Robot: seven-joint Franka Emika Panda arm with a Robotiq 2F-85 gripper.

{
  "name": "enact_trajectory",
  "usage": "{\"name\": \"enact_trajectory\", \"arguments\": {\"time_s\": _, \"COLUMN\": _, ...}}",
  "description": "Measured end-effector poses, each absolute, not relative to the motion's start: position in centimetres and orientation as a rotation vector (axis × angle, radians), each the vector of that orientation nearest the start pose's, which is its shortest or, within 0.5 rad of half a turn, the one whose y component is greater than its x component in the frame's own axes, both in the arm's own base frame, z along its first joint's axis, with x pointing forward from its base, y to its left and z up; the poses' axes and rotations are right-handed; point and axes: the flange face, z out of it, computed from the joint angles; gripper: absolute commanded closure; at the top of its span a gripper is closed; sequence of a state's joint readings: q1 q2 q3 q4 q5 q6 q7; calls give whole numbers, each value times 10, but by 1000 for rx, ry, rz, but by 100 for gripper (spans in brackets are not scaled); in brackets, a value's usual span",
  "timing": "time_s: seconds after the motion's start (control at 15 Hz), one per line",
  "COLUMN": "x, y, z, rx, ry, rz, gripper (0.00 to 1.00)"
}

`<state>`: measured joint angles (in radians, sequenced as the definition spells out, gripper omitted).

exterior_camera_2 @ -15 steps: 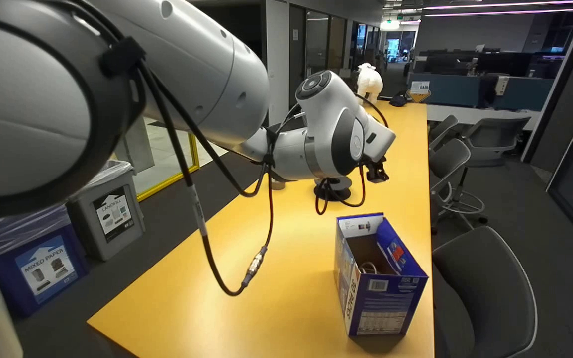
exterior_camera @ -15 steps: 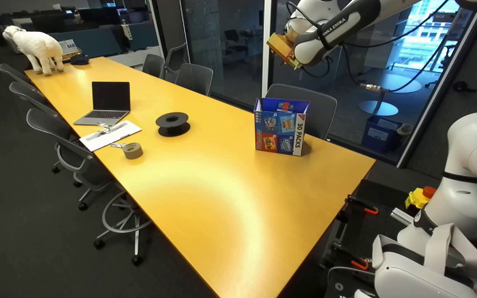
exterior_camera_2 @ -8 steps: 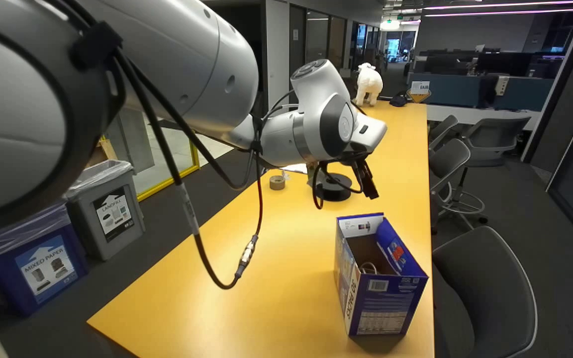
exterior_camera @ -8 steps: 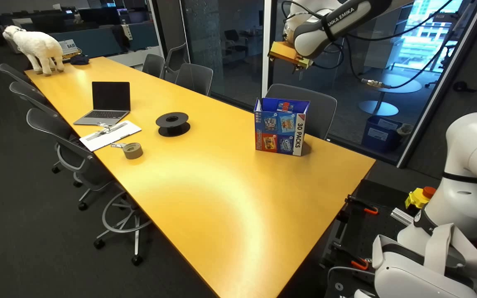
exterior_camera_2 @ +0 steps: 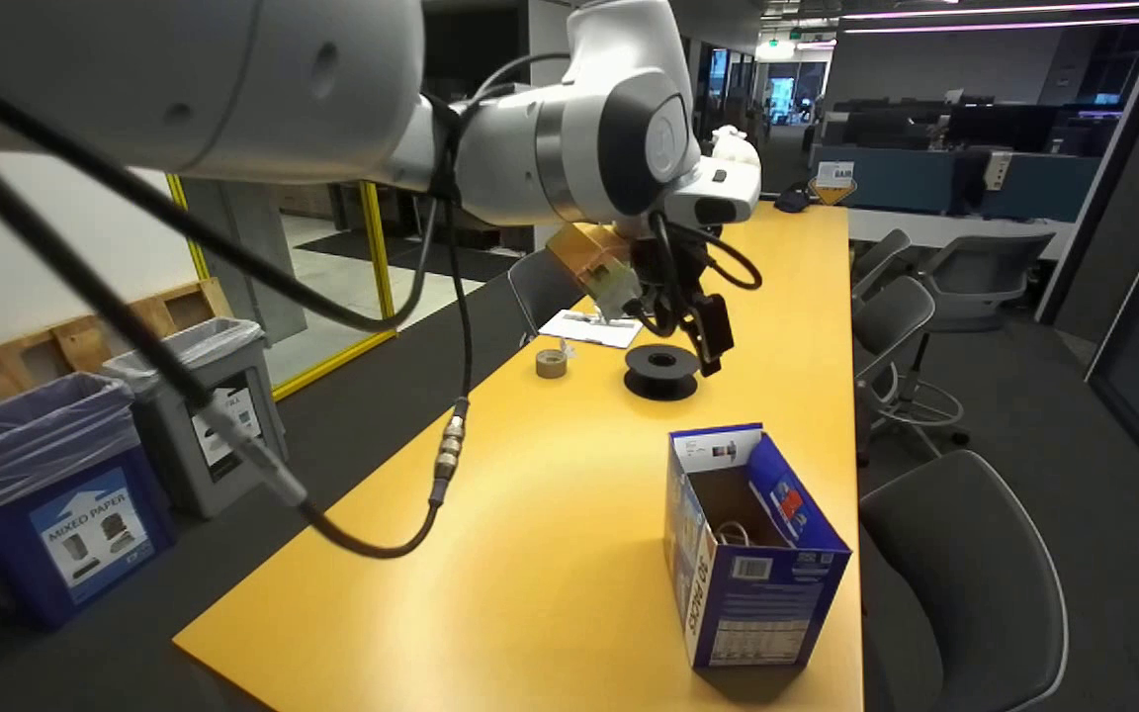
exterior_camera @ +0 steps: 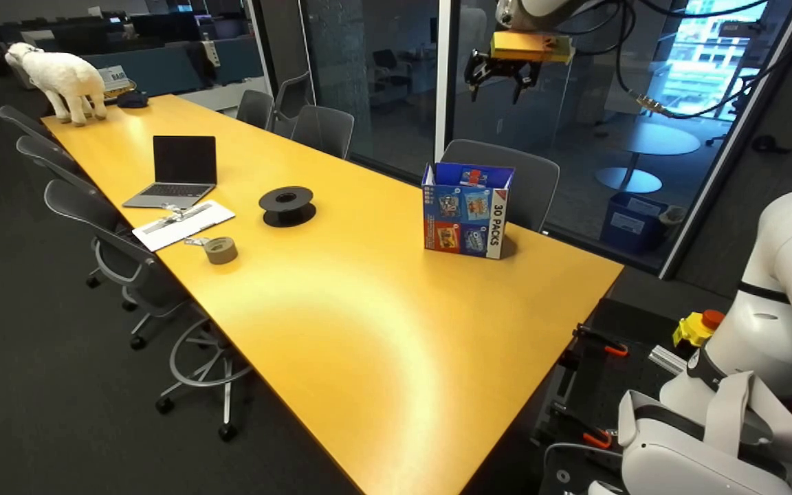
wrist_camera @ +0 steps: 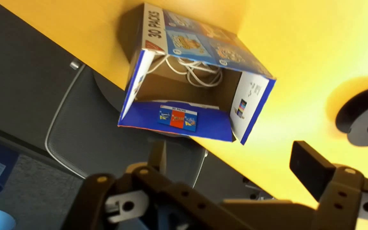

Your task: Put the ropes in the box

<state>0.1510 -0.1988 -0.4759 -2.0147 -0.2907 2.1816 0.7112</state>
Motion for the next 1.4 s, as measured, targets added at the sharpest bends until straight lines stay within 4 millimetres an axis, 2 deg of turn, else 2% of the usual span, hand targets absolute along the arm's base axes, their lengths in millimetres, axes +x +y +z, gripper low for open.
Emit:
{"name": "enact_trajectory", "arguments": {"time_s": 0.27, "x": 441, "y": -183, "z": 593, "rx": -2991, "ry": 1135, "rz": -400, "gripper": 0}}
{"name": "enact_trajectory", "arguments": {"time_s": 0.47, "x": 397, "y": -168, "z": 597, "rx": -3068, "ry": 906, "rz": -251, "gripper": 0}}
{"name": "enact_trajectory", "arguments": {"time_s": 0.67, "x": 365, "y": -157, "z": 595, "rx": -3112, "ry": 666, "rz": -125, "gripper": 0}}
{"name": "enact_trajectory", "arguments": {"time_s": 0.87, "x": 350, "y": -142, "z": 584, "rx": -3115, "ry": 423, "rz": -37, "gripper": 0}}
{"name": "enact_trajectory", "arguments": {"time_s": 1.13, "x": 343, "y": -112, "z": 563, "rx": -3096, "ry": 106, "rz": 77, "gripper": 0}}
{"name": "enact_trajectory", "arguments": {"time_s": 1.4, "x": 332, "y": -90, "z": 551, "rx": -3058, "ry": -215, "rz": 183, "gripper": 0}}
